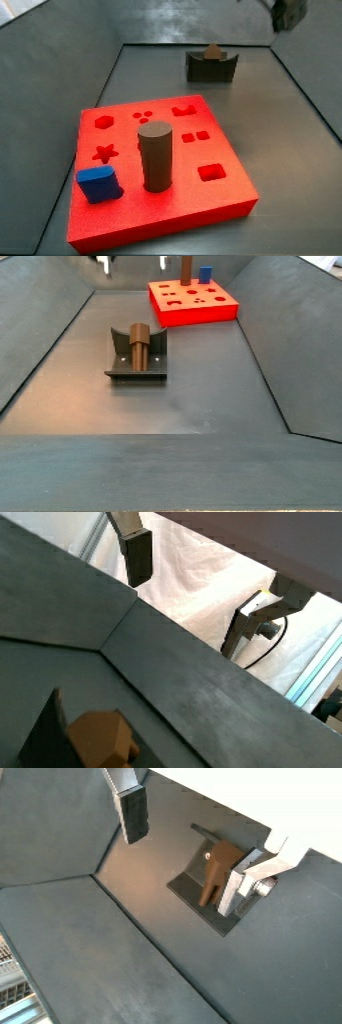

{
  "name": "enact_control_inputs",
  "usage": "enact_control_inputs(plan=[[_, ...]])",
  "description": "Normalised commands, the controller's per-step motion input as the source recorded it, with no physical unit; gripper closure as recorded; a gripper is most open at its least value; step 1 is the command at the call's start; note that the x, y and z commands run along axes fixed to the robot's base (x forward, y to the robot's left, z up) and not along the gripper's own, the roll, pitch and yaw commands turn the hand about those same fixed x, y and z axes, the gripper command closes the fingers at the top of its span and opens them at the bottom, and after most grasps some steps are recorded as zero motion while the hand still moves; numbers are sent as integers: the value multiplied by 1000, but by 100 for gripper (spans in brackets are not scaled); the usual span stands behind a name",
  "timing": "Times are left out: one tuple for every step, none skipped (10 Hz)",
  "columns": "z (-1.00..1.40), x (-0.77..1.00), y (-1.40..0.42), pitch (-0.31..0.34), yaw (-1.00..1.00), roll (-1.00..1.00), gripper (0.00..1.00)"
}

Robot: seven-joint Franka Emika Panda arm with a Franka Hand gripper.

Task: Pick up the 3 prong object. Move up. Place the 3 prong object on the fixture. Regrasp the 3 prong object. Move to above the board. Insert the 3 prong object.
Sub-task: Regrasp the 3 prong object.

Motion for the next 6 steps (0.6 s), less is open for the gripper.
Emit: enact_control_inputs(plan=[[-1000, 52, 63, -52, 84, 118, 0], [-1000, 62, 62, -65, 70, 89, 0], [-1000, 69, 58, -74, 51, 73, 0], [-1000, 76, 53, -74, 35, 71, 0], [-1000, 90, 49, -70, 16, 66, 0], [-1000, 101, 44, -59, 5, 65, 0]])
